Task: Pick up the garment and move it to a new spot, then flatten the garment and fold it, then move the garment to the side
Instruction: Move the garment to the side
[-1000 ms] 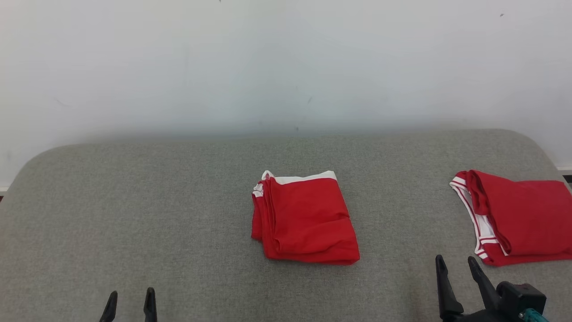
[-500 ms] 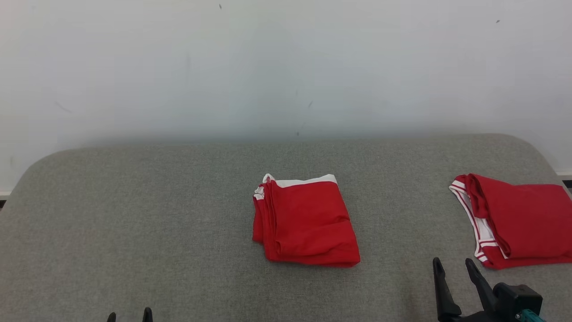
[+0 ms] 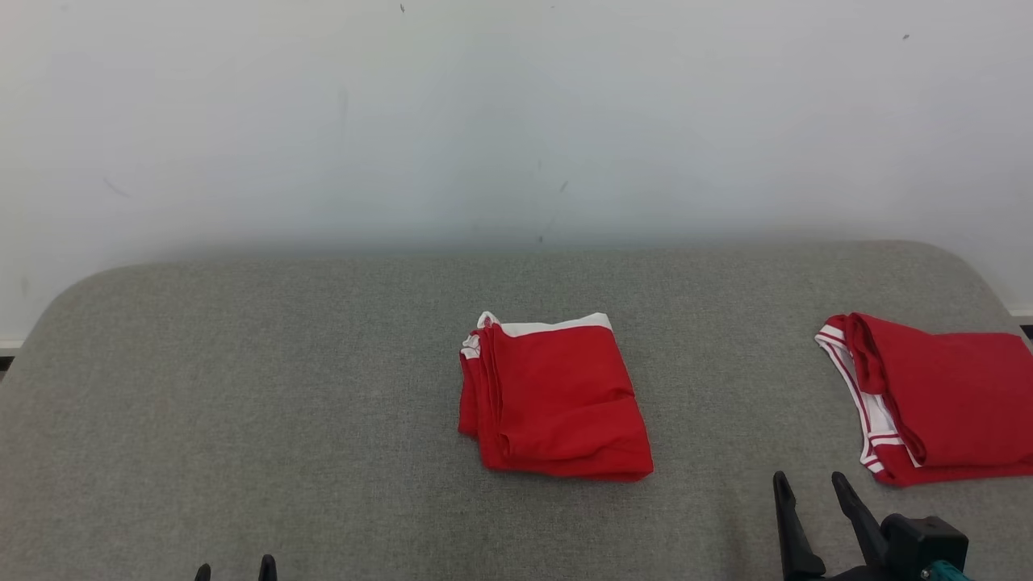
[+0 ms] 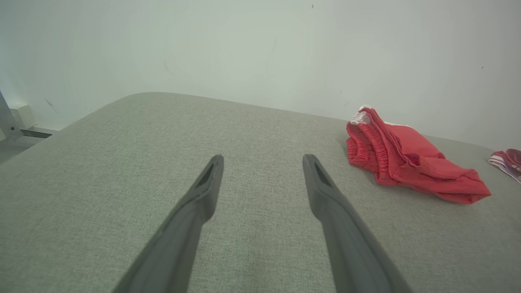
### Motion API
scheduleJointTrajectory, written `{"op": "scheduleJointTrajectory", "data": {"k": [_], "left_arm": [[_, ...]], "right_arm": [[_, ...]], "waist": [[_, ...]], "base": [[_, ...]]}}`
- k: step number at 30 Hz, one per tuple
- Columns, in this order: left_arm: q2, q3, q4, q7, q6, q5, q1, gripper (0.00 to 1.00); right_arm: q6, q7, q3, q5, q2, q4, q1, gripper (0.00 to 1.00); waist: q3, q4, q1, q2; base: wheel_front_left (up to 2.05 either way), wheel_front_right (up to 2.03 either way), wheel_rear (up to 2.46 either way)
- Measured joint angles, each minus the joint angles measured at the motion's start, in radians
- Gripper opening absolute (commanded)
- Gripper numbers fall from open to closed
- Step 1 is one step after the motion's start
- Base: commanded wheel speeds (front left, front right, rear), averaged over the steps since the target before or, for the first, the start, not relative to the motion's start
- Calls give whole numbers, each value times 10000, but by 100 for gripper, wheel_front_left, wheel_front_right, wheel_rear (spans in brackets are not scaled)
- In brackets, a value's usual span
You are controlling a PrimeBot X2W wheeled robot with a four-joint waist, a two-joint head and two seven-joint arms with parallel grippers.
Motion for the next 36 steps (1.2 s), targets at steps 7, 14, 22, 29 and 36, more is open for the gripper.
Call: {"op": "scheduleJointTrajectory", "data": {"k": [7, 14, 22, 29, 36], "left_arm": [[-52, -65, -2, 0, 0, 15, -1, 100], [-82, -228, -12, 0, 0, 86, -39, 100], [42, -562, -219, 148, 2, 190, -461, 100], [140, -869, -334, 176, 0, 184, -835, 100], [205, -1093, -228, 140, -2, 136, -1108, 100]], "right_arm": [[0, 430, 504, -157, -8, 38, -144, 100], [0, 4025, 1384, 483, -426, 219, -1781, 100], [13, 8061, 976, 606, -711, 1432, -4657, 100], [2, 9104, -249, -407, -497, 2754, -6032, 100], [2, 9097, -1177, -920, -157, 3720, -6530, 100]], "waist": [[40, 54, 0, 1], [209, 227, 0, 0], [716, 671, 1, 1], [1326, 1413, 1, 1], [1908, 2180, 2, 2]], "base": [[0, 0, 0], [0, 0, 0], [0, 0, 0], [0, 0, 0], [0, 0, 0]]}}
